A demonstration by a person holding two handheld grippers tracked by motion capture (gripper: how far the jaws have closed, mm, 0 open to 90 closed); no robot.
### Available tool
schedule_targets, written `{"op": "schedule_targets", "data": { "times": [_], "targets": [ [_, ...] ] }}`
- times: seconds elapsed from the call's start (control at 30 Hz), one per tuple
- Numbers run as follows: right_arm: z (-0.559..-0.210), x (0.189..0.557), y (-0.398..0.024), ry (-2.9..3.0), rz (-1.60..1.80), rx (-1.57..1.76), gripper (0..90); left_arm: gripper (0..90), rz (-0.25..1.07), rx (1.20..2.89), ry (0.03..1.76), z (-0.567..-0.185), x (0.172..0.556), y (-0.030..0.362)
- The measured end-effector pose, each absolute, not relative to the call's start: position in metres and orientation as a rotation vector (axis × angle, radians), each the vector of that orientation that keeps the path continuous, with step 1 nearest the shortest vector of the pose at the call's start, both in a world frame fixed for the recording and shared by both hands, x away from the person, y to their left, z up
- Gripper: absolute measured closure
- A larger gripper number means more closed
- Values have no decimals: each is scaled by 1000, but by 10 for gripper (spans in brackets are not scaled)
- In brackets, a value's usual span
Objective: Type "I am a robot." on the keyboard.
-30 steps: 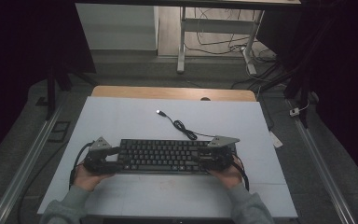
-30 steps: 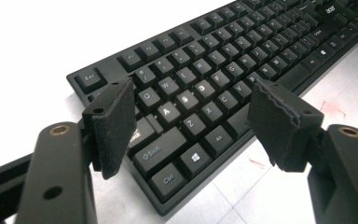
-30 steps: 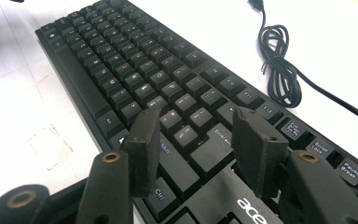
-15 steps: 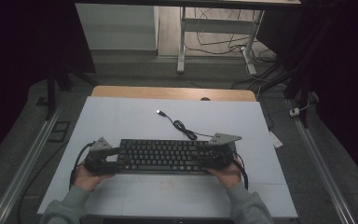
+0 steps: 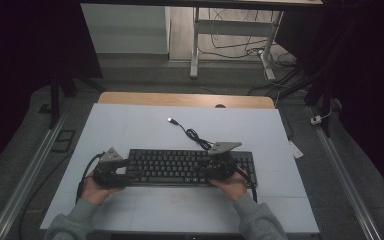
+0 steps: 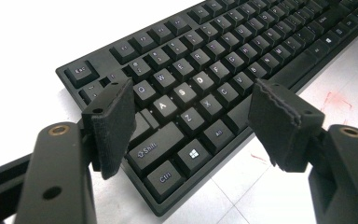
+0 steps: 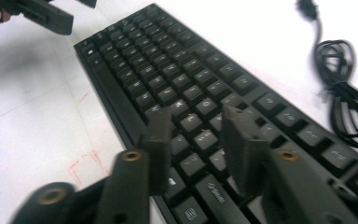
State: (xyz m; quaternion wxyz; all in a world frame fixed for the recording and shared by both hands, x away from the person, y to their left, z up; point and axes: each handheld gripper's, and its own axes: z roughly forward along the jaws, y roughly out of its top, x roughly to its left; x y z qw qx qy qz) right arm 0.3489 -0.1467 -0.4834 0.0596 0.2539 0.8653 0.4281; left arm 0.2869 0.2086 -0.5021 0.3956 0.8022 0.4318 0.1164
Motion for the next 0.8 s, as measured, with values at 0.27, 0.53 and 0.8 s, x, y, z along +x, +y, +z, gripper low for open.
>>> {"op": "schedule_targets", "data": {
  "times": [0.27,0.53,0.8],
  "targets": [
    [-492,349,-128,2698,1207,703,896,320,294,2042,1092,-503,287,207],
    [-503,352,-119,2705,1181,707,897,320,295,2042,1095,-503,288,208],
    [-510,354,-116,2708,1149,715,897,319,293,2044,1096,-504,288,208]
  ]
}}
